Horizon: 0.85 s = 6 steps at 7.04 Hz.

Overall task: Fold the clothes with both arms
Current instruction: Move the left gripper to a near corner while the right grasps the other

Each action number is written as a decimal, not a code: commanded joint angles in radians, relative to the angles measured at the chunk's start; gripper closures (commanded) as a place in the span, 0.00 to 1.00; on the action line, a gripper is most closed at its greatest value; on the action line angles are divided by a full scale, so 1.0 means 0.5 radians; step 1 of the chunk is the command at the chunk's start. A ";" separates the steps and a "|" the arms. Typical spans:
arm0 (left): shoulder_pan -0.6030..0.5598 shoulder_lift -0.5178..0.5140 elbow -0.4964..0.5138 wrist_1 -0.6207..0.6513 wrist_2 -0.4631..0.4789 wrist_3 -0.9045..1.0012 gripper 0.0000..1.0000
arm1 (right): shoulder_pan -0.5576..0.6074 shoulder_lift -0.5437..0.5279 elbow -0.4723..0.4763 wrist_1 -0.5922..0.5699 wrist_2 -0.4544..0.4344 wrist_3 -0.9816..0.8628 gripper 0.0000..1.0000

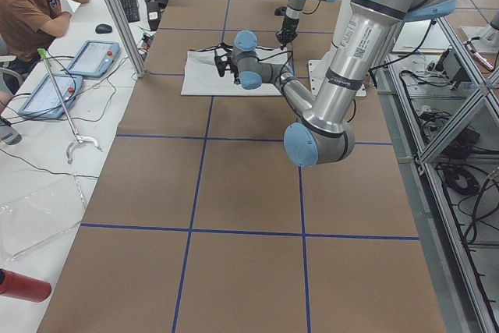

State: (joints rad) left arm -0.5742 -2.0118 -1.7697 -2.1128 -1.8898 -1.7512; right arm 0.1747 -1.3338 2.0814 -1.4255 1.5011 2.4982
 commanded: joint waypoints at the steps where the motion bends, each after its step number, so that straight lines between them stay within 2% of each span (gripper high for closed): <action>1: 0.462 0.194 -0.301 0.197 0.345 -0.322 0.44 | -0.015 -0.002 0.034 -0.048 0.004 0.004 1.00; 2: 0.598 0.280 -0.302 0.194 0.477 -0.384 0.44 | -0.015 -0.005 0.031 -0.048 0.004 0.001 1.00; 4: 0.745 0.333 -0.271 0.194 0.503 -0.488 0.45 | -0.015 -0.008 0.034 -0.048 0.007 0.001 1.00; 6: 0.783 0.308 -0.265 0.194 0.497 -0.492 0.49 | -0.015 -0.008 0.034 -0.048 0.010 0.004 1.00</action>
State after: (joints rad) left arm -0.1982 -1.8521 -1.9048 -2.0157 -1.6411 -1.9899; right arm 0.1672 -1.3376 2.0984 -1.4495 1.5050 2.4998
